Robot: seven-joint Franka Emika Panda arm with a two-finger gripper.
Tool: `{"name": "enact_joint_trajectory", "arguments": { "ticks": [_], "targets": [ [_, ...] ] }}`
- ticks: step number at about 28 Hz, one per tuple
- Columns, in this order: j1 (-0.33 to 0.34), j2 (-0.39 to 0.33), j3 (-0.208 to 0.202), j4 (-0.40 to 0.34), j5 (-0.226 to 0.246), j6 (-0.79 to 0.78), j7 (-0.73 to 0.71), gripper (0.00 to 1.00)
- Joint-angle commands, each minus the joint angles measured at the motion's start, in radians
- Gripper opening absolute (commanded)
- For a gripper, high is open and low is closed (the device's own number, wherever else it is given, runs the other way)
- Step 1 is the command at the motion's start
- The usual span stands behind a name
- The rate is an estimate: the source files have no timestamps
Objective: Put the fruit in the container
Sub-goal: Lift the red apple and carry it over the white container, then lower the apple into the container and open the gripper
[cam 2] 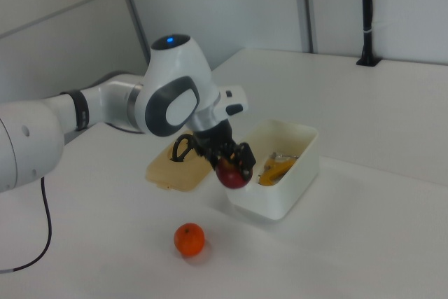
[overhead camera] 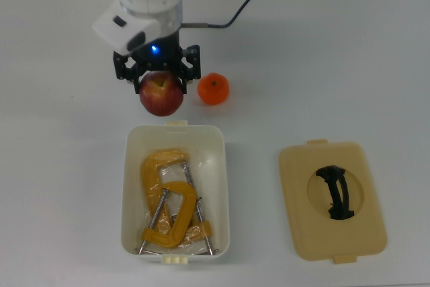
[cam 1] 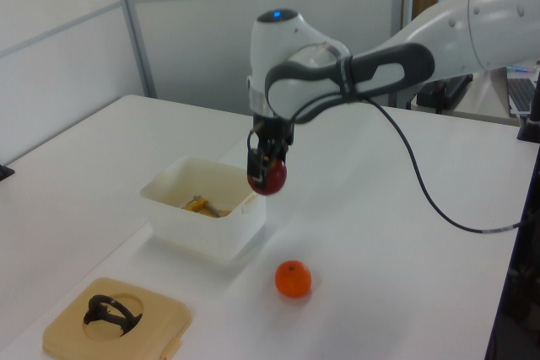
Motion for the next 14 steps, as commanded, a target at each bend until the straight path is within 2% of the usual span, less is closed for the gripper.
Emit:
{"name": "enact_joint_trajectory", "arguments": {
  "ticks": [1, 8, 11, 13, 14],
  "targets": [
    [-0.007, 0.055, -0.006, 0.084, 0.042, 0.037, 0.003, 0.31],
    [-0.006, 0.144, -0.003, 0.092, 0.037, 0.246, 0.088, 0.33],
    [-0.004, 0.164, -0.003, 0.092, 0.034, 0.284, 0.116, 0.41],
    [-0.003, 0.166, -0.001, 0.092, 0.034, 0.284, 0.119, 0.50],
    [0.000, 0.166, -0.001, 0.092, 0.034, 0.284, 0.122, 0.71]
  ]
}}
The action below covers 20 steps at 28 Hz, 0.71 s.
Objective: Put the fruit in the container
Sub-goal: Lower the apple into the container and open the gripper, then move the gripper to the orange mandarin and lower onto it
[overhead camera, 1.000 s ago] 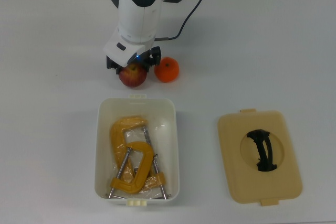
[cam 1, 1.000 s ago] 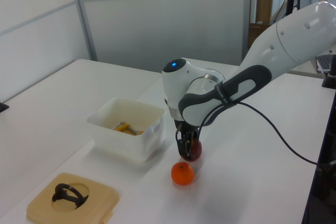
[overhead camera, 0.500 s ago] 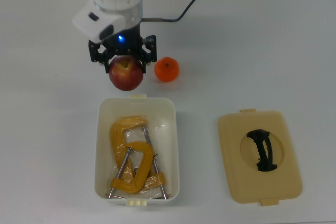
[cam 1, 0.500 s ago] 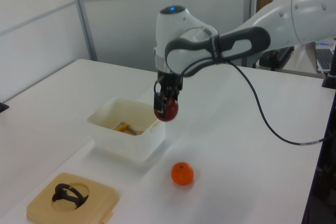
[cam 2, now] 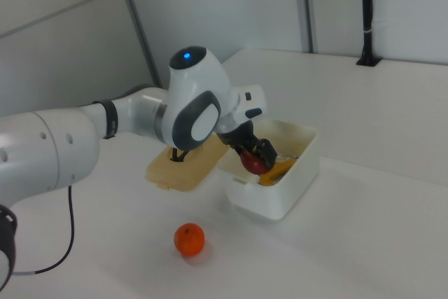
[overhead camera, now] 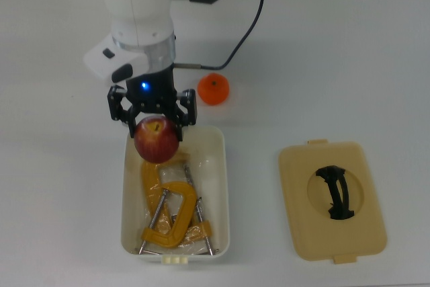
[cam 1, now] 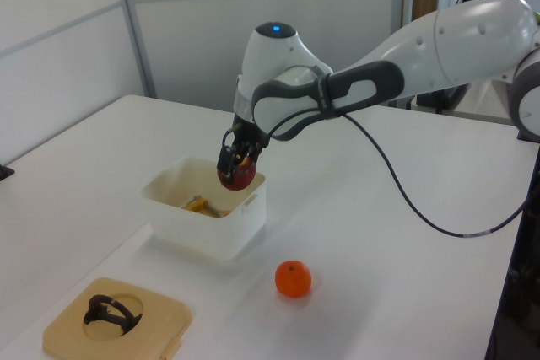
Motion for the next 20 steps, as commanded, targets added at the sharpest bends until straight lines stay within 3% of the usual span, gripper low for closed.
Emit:
{"name": "enact_joint_trajectory", "arguments": {
  "ticks": [1, 3, 8, 20],
  "targets": [
    [0.009, 0.016, -0.001, 0.033, 0.007, 0.007, 0.037, 0.81],
    [0.009, 0.012, -0.002, 0.035, 0.007, 0.004, 0.045, 1.00],
    [0.012, -0.019, -0.001, 0.027, 0.005, -0.051, 0.043, 1.00],
    [0.050, -0.104, 0.002, 0.000, -0.024, -0.483, -0.027, 1.00]
  ]
}}
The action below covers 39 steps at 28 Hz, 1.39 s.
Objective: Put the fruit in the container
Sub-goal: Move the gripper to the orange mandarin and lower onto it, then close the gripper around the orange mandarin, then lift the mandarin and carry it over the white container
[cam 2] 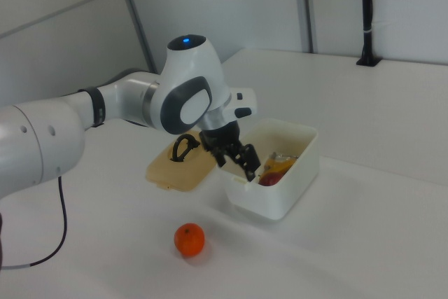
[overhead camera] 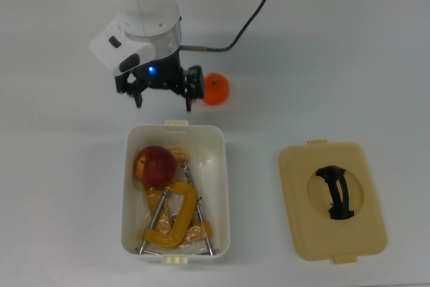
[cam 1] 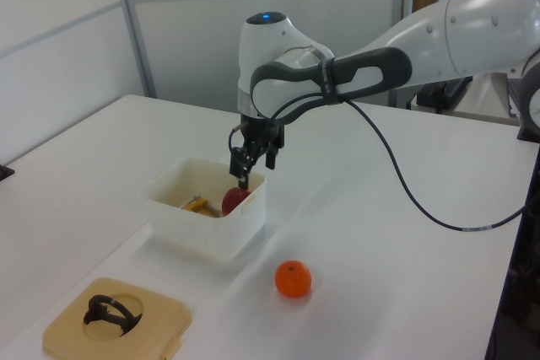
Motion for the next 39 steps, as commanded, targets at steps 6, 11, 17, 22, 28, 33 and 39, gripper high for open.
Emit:
{"name": "enact_joint_trajectory", "arguments": {
  "ticks": [6, 11, 17, 22, 28, 33, 39],
  "targets": [
    [0.118, -0.049, -0.002, -0.093, -0.064, -0.298, -0.062, 1.00],
    [0.153, -0.040, -0.002, -0.144, -0.078, -0.298, -0.059, 1.00],
    [0.168, 0.003, -0.002, -0.154, -0.118, -0.292, -0.059, 1.00],
    [0.179, 0.052, 0.003, -0.154, -0.153, -0.282, -0.059, 1.00],
    [0.190, 0.101, 0.021, -0.156, -0.187, -0.248, -0.059, 1.00],
    [0.191, 0.109, 0.028, -0.154, -0.187, -0.217, -0.059, 1.00],
    [0.201, 0.129, 0.031, -0.148, -0.194, -0.133, -0.059, 1.00]
  ]
}}
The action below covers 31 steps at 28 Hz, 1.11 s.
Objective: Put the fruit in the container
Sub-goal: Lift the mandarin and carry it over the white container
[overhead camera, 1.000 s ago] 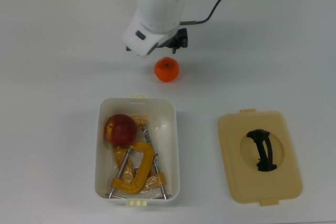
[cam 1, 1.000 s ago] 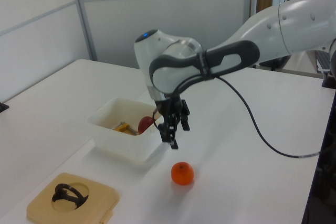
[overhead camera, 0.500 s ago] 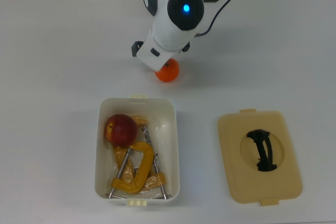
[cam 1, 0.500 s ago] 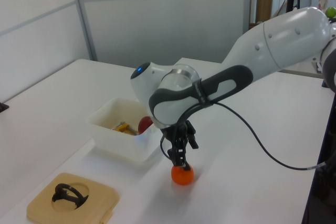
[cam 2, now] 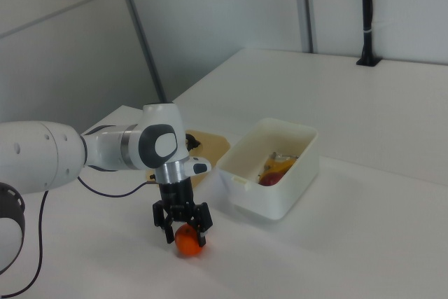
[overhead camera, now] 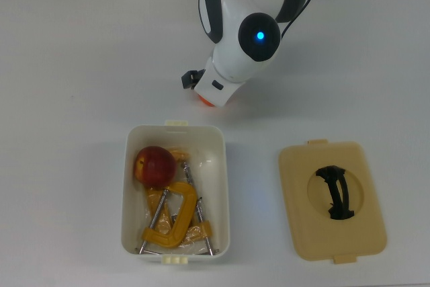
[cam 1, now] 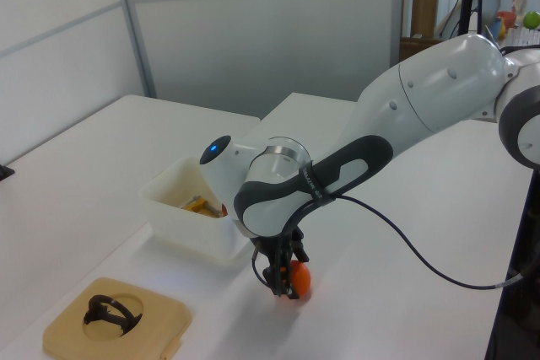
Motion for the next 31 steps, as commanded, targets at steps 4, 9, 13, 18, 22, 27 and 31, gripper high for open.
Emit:
{"name": "enact_joint_trajectory", "arguments": {
  "ticks": [4, 9, 13, 18, 22, 27, 31],
  "targets": [
    [0.014, 0.010, -0.004, 0.002, -0.036, 0.076, -0.010, 0.86],
    [0.014, 0.007, -0.004, 0.002, -0.043, 0.064, -0.019, 0.20],
    [0.014, -0.002, -0.004, 0.005, -0.043, 0.039, -0.033, 0.00],
    [0.004, -0.034, -0.007, 0.056, -0.022, -0.001, -0.048, 0.00],
    [-0.024, -0.042, -0.015, 0.140, 0.026, -0.021, -0.048, 0.00],
    [-0.065, -0.042, -0.018, 0.217, 0.064, -0.016, -0.043, 0.00],
    [-0.113, -0.041, -0.018, 0.270, 0.098, 0.031, -0.039, 0.00]
  ]
}}
